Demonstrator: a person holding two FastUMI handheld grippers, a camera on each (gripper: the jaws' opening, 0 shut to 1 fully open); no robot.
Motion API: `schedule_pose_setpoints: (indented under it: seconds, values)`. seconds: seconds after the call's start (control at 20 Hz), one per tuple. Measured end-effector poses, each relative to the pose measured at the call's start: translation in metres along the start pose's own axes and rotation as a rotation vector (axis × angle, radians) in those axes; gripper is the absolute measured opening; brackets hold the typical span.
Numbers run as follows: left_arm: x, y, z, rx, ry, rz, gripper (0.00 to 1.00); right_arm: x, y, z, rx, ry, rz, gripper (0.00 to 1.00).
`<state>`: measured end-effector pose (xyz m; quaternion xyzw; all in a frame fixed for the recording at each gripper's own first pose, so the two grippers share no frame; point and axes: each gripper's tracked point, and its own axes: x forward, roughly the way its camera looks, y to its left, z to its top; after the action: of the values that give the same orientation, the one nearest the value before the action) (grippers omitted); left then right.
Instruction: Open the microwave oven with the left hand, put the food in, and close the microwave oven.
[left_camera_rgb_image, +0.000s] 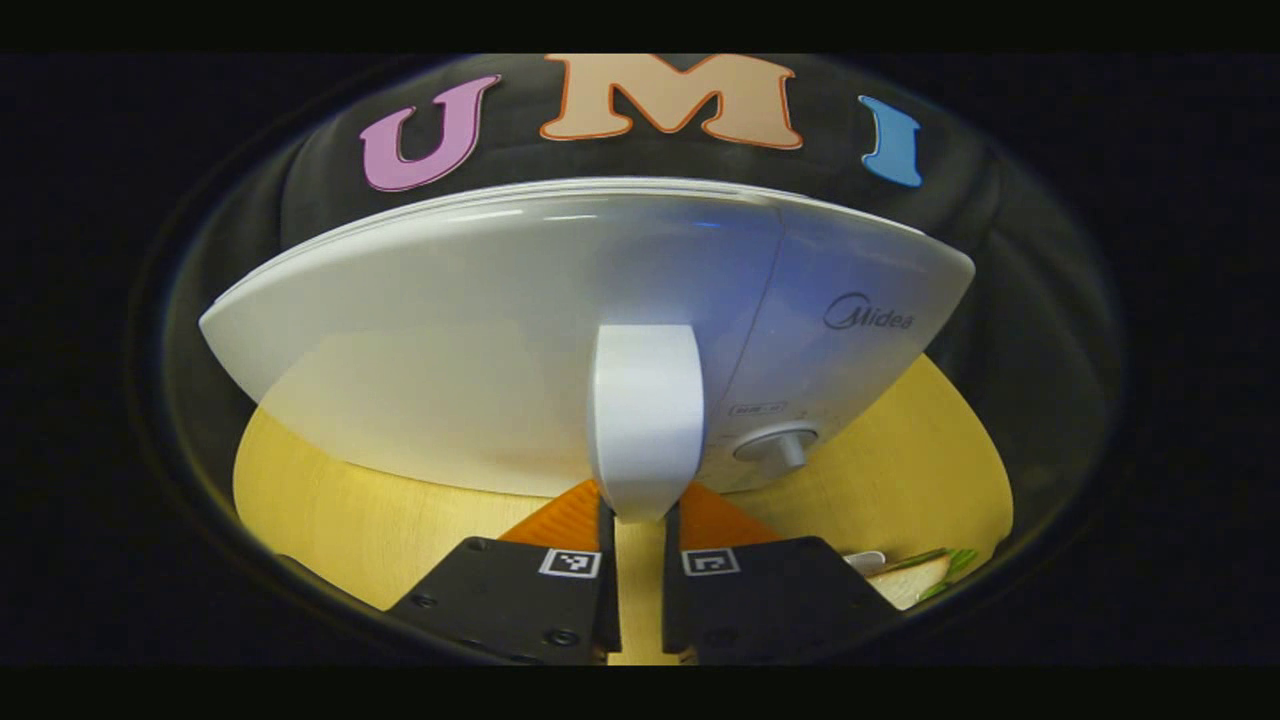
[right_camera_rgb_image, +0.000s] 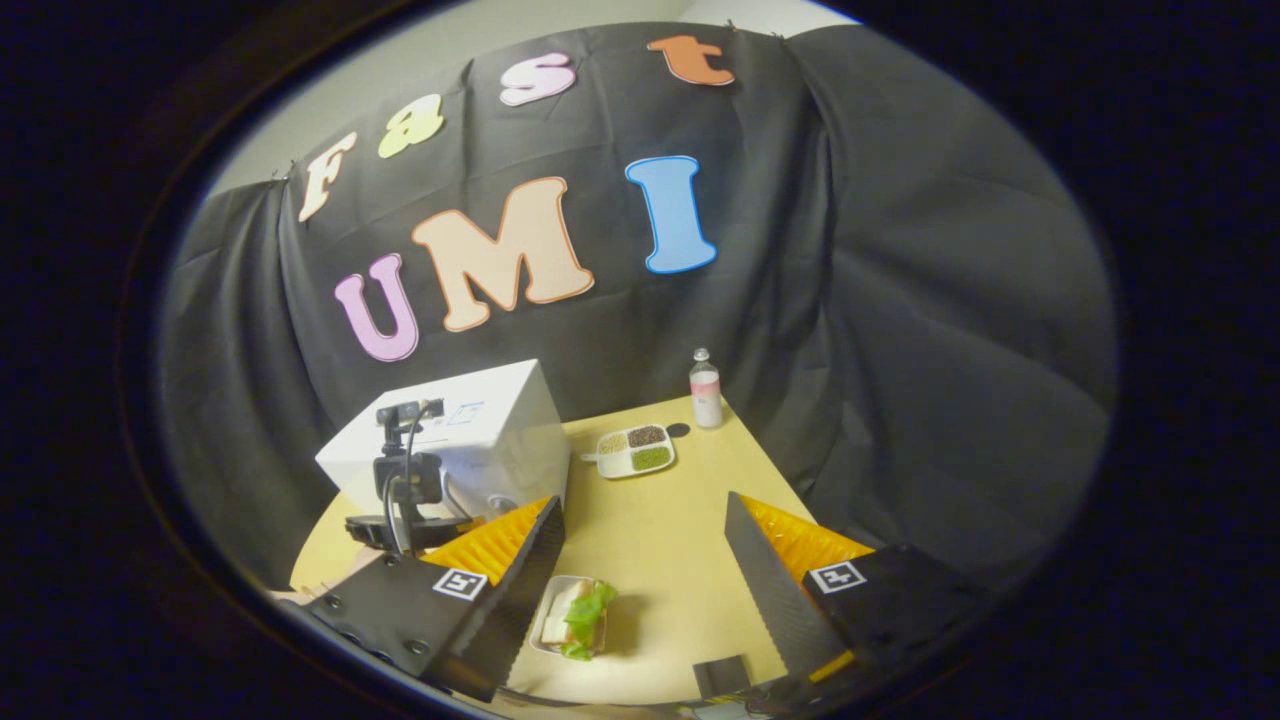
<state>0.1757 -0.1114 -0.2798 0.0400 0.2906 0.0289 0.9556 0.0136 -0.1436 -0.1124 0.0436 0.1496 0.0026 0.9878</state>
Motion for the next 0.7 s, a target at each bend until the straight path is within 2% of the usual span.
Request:
schedule_pose_setpoints:
  seconds: [0.2,0.4,0.6,0.65,0.7]
  values:
    - [0.000,0.000,0.000,-0.033,-0.013,0.016,0.10,-0.006,0.008,-0.010,0.006,0.019,0.029,0.94]
    - [-0.002,0.001,0.001,-0.034,-0.061,0.019,0.11,-0.014,0.014,-0.020,0.000,0.041,0.046,0.94]
    - [-0.004,0.001,0.002,-0.060,-0.092,0.018,0.12,-0.024,0.014,-0.026,-0.006,0.055,0.044,0.94]
    - [-0.004,0.001,0.002,-0.064,-0.093,0.021,0.08,-0.026,0.014,-0.025,-0.003,0.056,0.042,0.94]
    - [-0.004,0.001,0.002,-0.068,-0.097,0.025,0.09,-0.029,0.012,-0.026,-0.001,0.055,0.038,0.94]
